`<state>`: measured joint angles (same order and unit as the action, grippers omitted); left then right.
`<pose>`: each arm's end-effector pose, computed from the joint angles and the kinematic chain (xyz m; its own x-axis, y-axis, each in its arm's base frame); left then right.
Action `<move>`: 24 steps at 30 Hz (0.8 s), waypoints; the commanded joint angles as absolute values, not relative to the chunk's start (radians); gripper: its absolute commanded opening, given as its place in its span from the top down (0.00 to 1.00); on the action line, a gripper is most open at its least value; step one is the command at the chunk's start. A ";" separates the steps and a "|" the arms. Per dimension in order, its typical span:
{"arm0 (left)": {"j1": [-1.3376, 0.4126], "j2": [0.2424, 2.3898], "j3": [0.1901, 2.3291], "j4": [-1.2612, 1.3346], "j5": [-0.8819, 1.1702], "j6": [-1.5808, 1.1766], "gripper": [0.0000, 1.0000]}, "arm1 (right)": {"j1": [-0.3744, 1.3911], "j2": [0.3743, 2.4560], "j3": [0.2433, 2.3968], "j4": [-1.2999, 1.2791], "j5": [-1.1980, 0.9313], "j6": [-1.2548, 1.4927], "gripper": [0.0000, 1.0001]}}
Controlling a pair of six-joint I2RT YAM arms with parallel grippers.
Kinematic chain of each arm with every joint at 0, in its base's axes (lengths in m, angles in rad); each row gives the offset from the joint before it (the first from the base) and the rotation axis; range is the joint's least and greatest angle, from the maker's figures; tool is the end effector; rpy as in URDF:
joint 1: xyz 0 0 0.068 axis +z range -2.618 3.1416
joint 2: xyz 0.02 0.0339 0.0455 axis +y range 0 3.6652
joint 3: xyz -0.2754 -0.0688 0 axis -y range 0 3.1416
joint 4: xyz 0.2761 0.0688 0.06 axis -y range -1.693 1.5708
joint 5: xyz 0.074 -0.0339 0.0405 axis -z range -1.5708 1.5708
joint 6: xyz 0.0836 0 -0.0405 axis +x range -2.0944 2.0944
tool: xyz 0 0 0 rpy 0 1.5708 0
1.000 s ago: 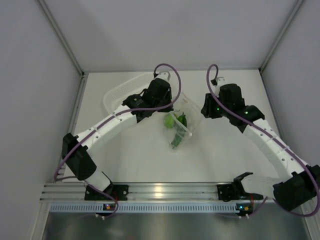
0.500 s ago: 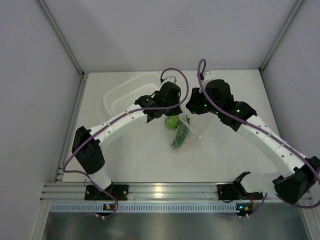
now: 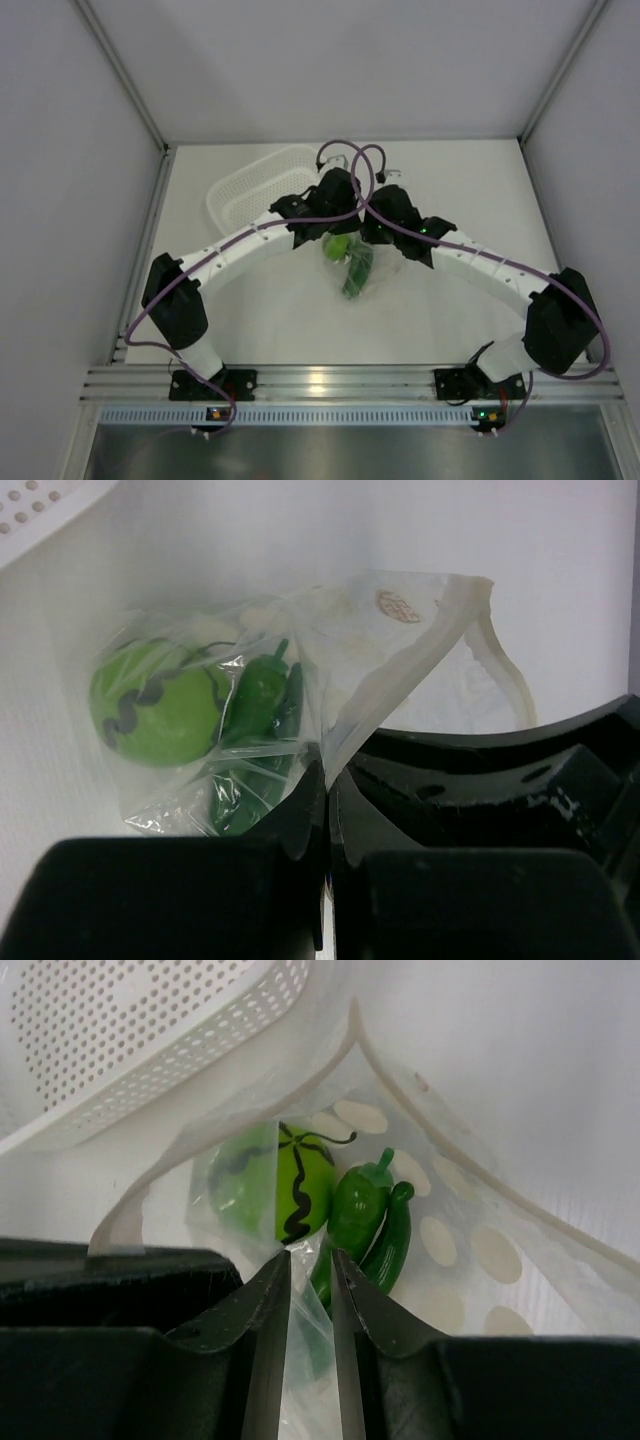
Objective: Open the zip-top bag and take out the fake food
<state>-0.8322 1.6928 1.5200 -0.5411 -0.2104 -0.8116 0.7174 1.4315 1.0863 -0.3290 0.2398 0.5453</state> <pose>0.3183 -0.3236 0.2965 -0.7509 -0.2290 -0.6195 0.1048 0.8848 -0.4541 0.3017 0.2369 0.2524 -0.6609 0.0920 -0.7448 -0.1825 0.9430 0.2784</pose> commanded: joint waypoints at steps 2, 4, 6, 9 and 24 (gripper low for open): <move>-0.845 1.615 1.477 -0.465 -0.210 -0.842 1.00 | 0.733 1.477 1.078 -0.189 0.314 0.621 0.76; -0.845 1.606 1.465 -0.466 -0.219 -0.841 1.00 | 0.733 1.509 1.074 -0.180 0.311 0.626 0.77; -0.845 1.594 1.459 -0.466 -0.224 -0.828 1.00 | 0.733 1.534 1.068 -0.176 0.313 0.626 0.77; -0.845 1.583 1.450 -0.465 -0.212 -0.815 1.00 | 0.732 1.549 1.052 -0.161 0.311 0.614 0.77; -0.845 1.491 1.304 -0.330 -0.199 -0.891 1.00 | 0.710 1.647 1.008 -0.112 0.190 0.600 0.75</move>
<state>-0.8398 1.5589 1.3460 -0.4541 -0.1970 -0.8612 0.7170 1.6222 1.0321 -0.1482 0.2192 0.6033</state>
